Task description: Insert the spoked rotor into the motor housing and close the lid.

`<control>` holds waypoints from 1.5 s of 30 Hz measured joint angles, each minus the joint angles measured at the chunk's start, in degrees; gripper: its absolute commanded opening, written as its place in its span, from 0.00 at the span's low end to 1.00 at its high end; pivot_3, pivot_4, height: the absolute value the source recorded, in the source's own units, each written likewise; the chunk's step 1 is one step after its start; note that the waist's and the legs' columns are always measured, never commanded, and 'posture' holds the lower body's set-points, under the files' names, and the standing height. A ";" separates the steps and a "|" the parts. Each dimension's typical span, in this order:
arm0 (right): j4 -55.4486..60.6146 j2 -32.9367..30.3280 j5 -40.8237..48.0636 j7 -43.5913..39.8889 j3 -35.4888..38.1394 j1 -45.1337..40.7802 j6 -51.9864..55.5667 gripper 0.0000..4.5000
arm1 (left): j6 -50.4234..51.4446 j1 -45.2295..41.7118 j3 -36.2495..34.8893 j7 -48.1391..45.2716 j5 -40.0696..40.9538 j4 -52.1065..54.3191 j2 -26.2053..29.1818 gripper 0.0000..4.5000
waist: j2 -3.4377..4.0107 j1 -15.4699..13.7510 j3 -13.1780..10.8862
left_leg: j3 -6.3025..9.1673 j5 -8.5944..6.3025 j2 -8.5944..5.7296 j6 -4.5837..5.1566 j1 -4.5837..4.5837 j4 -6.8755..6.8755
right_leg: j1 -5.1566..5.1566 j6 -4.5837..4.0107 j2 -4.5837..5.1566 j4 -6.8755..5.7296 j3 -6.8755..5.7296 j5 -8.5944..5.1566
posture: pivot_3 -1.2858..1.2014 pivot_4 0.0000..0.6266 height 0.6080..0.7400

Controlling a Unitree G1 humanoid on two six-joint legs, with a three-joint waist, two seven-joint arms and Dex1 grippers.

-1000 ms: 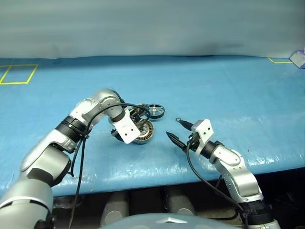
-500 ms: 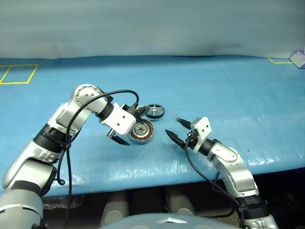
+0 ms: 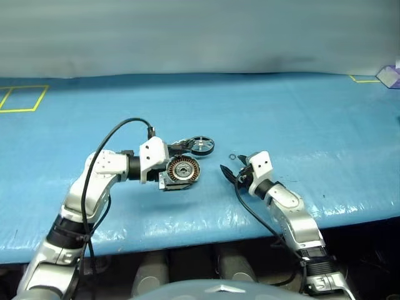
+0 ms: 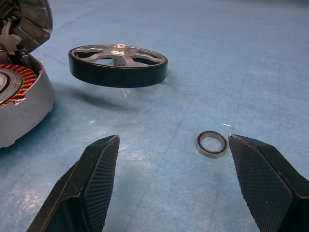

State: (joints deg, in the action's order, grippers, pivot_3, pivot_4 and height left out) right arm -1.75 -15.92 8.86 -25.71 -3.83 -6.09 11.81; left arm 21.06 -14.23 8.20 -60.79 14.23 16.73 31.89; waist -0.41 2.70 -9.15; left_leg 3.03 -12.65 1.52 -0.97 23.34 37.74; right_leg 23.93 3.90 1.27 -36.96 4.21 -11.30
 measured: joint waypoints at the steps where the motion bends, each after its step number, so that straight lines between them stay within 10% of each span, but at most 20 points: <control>1: -0.57 0.16 -0.24 0.19 0.01 -0.28 -0.14 0.86 | 0.29 1.28 -0.32 0.75 0.36 0.26 -0.01 0.98 | 0.00 0.01 0.00 | 0.00 0.00 0.00 0.00 -0.05 0.00 | -0.04 0.00 0.00 0.00 0.00 0.00 | 0.52 0.24 1.00; 29: -8.99 4.43 -1.99 4.50 1.51 -5.98 1.30 0.65 | 1.46 11.75 -0.89 11.09 2.18 3.52 -0.18 0.99 | 0.00 1.07 0.00 | -0.10 -0.01 0.02 -0.01 -0.31 -0.23 | -0.16 -0.06 0.04 0.08 0.02 -0.04 | 0.52 0.24 1.00; 37: -11.39 5.30 -3.86 6.19 0.98 -8.34 1.28 0.16 | 1.48 11.91 -0.87 12.63 2.08 3.52 -0.14 0.99 | -0.01 1.25 0.00 | -0.15 -0.01 0.04 -0.01 -0.41 -0.36 | -0.17 -0.10 0.06 0.11 0.03 -0.07 | 0.52 0.24 1.00; 45: -9.92 5.35 -3.90 6.09 0.92 -7.51 2.36 0.15 | 1.38 13.51 -0.92 13.64 1.78 3.52 1.33 0.99 | -0.01 1.19 0.00 | -0.16 -0.01 0.05 -0.01 -0.46 -0.57 | -0.13 -0.20 0.07 0.15 0.02 -0.13 | 0.52 0.24 1.00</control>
State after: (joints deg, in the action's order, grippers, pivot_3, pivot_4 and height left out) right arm -11.67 -10.58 4.96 -19.61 -2.91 -13.60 14.16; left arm 22.44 -0.72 7.27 -47.15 16.00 20.26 33.23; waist -0.42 3.89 -9.15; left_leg 2.87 -12.66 1.56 -0.98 22.88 37.17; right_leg 23.80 3.70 1.34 -36.82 4.23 -11.43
